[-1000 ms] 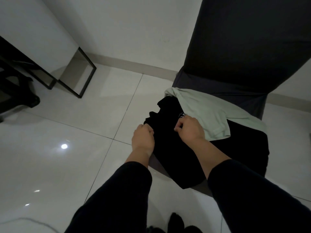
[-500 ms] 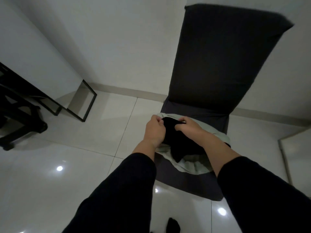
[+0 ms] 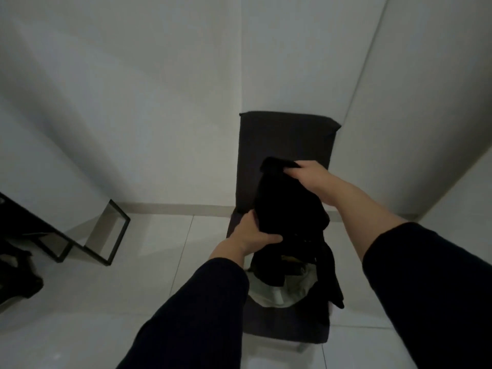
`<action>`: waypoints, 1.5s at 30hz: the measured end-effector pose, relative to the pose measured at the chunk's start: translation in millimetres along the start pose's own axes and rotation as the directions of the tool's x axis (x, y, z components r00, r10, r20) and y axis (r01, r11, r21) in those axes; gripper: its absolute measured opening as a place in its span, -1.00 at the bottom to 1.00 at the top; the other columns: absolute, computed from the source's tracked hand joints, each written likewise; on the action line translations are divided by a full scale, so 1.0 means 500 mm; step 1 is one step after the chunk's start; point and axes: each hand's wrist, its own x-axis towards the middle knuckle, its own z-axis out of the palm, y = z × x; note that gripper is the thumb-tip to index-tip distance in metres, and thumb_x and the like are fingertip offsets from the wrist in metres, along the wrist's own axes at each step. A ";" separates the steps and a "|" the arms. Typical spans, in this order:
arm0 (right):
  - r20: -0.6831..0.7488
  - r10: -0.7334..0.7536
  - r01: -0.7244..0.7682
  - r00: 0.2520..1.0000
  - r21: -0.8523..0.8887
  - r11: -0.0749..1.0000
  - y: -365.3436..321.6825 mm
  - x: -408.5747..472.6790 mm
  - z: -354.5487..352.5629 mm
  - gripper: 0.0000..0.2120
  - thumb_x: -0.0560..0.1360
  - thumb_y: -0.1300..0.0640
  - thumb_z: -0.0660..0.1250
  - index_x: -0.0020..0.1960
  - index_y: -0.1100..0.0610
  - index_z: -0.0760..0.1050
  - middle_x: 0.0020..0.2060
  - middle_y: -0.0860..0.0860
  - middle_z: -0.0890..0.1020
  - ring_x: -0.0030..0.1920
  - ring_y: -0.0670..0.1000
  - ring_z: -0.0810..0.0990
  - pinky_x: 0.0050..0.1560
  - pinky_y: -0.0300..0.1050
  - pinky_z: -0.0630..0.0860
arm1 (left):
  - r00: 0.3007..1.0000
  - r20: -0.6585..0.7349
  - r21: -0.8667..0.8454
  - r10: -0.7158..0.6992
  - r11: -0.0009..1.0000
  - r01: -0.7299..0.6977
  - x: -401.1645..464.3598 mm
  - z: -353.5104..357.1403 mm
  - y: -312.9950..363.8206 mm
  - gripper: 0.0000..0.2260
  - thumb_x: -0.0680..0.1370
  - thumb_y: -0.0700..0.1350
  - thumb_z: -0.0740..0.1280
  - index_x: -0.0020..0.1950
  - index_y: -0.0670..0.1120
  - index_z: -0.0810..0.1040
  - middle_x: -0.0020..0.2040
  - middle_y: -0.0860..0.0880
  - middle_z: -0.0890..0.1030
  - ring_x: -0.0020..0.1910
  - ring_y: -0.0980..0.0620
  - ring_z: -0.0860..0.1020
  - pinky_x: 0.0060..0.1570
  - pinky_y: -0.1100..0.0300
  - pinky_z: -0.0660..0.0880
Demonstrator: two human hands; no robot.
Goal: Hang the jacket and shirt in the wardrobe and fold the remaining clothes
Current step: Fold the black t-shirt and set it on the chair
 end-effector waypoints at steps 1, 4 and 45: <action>-0.027 -0.029 0.030 0.999 0.032 0.999 -0.029 -0.007 -0.013 -0.89 0.55 0.10 0.31 -0.08 0.07 0.61 -0.17 0.06 0.64 -0.13 0.05 0.61 -0.02 -0.10 0.52 | 1.000 0.016 0.018 0.002 1.000 -0.002 -0.001 0.007 0.010 0.03 -0.02 0.31 0.61 0.38 0.06 0.35 0.26 0.05 0.52 0.26 0.03 0.50 0.25 -0.02 0.48; -0.118 -0.106 0.119 0.987 0.115 0.986 -0.100 -0.024 -0.056 -0.89 0.54 0.10 0.31 -0.07 0.05 0.61 -0.14 0.05 0.65 -0.13 0.03 0.62 -0.01 -0.12 0.55 | 0.997 0.025 0.153 0.079 0.985 -0.082 -0.062 0.010 0.101 -0.26 0.28 0.12 0.57 0.38 -0.06 0.41 0.27 -0.02 0.50 0.26 -0.03 0.49 0.26 0.17 0.42; -0.217 -0.220 0.243 0.951 0.083 0.967 -0.212 -0.050 -0.071 -0.75 0.51 0.26 0.33 0.14 0.07 0.38 -0.12 0.01 0.50 -0.25 -0.12 0.46 -0.29 -0.30 0.39 | 0.926 -0.365 -0.290 0.095 0.934 -0.211 -0.132 -0.232 0.455 -0.78 0.56 -0.13 0.25 0.17 -0.14 0.53 0.00 -0.12 0.61 -0.08 -0.07 0.59 -0.14 0.19 0.55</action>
